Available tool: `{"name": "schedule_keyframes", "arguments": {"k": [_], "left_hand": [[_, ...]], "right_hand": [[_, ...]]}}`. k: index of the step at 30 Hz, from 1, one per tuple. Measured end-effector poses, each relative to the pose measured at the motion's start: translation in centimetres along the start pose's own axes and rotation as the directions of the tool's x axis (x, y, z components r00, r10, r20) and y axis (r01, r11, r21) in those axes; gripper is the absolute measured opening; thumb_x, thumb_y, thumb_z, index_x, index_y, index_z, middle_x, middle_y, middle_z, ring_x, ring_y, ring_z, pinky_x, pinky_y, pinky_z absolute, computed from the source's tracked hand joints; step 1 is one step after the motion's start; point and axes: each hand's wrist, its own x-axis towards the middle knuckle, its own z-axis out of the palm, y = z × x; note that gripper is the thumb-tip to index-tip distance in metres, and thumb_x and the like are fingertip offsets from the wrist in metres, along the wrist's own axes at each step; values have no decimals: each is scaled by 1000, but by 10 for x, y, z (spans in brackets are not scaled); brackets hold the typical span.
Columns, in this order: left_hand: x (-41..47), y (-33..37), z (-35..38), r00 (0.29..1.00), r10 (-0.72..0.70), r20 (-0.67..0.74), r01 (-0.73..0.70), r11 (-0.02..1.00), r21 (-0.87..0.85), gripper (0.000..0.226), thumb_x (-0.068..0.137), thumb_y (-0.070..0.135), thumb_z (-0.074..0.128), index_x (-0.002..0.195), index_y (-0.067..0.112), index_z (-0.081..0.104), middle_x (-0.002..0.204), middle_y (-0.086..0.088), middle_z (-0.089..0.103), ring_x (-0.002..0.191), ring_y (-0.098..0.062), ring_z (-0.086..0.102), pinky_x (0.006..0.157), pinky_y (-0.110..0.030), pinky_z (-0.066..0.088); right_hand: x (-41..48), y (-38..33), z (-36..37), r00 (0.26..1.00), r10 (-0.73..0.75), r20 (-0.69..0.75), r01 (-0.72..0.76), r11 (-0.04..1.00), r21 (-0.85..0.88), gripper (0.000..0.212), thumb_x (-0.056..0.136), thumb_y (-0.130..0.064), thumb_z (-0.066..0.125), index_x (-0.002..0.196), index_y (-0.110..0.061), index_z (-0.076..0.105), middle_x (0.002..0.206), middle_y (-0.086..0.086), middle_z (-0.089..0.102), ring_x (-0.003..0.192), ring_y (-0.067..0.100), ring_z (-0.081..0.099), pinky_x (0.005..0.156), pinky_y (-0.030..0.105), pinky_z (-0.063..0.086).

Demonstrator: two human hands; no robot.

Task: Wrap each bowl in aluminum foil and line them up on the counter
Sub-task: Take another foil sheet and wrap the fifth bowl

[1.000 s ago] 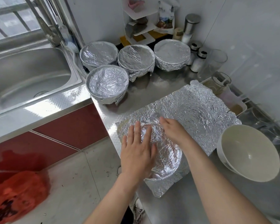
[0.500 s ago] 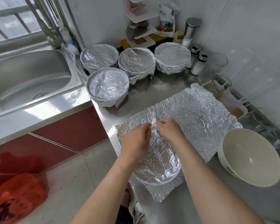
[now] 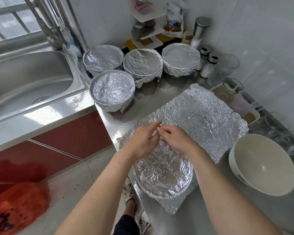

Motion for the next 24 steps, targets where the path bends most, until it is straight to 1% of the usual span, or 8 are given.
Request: {"name": "schedule_keyframes", "arguments": {"k": [3,6,9,13,17,20,22,24], "left_hand": [[-5,-5,0,999,-14,-38,16,999,51,50,103,36,42,148,16,38,140,-7,52,127,-22,47,103,-30,35],[-11,-8,3,994,10,-112,6,990,142,46,102,39,44,140,14,48,124,-7,59,112,-21,53,89,-29,39],[-13,-7,5,987,-20,-159,31,997,67,41,100,38,47,131,12,56,116,-6,61,102,-19,53,81,-26,37],[-14,-4,8,974,-87,-211,87,996,-9,27,99,39,52,109,16,62,82,8,60,68,-7,50,57,-22,31],[-14,-5,8,950,-161,-269,166,986,-4,25,94,45,58,93,22,68,64,14,55,61,-11,53,55,-26,34],[-15,-3,8,941,-168,-293,175,985,-3,26,92,46,60,84,24,71,59,12,57,60,-15,57,55,-28,38],[-16,-3,7,946,-152,-286,161,987,6,30,94,46,59,78,22,69,55,9,57,56,-14,56,52,-28,37],[-17,0,5,959,-132,-252,139,990,10,32,97,43,53,76,23,66,54,6,57,53,-13,53,52,-29,34]], "right_hand": [[-4,0,-9,999,-7,42,7,1000,-1,39,99,-41,45,135,-25,52,135,0,56,118,12,53,97,30,40],[-9,11,-18,996,74,41,-73,996,-43,56,95,-45,51,146,-28,36,147,2,42,130,19,44,106,40,37],[-17,18,-12,998,50,42,-49,998,-30,42,98,-38,50,136,-22,51,114,5,64,109,20,59,92,37,45],[-18,21,2,995,12,-99,-10,1000,15,29,99,-31,50,121,-17,63,64,-11,48,58,9,46,60,26,37],[-19,20,6,988,1,-152,-2,1000,-11,26,99,-29,50,112,-13,66,66,-1,57,61,15,51,64,32,47],[-20,18,6,984,0,-178,-7,999,-38,27,99,-30,50,109,-9,64,99,16,67,96,32,62,87,52,50],[-20,19,6,985,-12,-171,3,999,-51,26,99,-29,50,100,-7,65,85,11,66,79,25,62,72,42,51],[-22,19,5,984,-19,-175,7,998,-68,26,100,-28,49,91,-9,64,64,-1,52,54,14,43,53,28,34]]}}
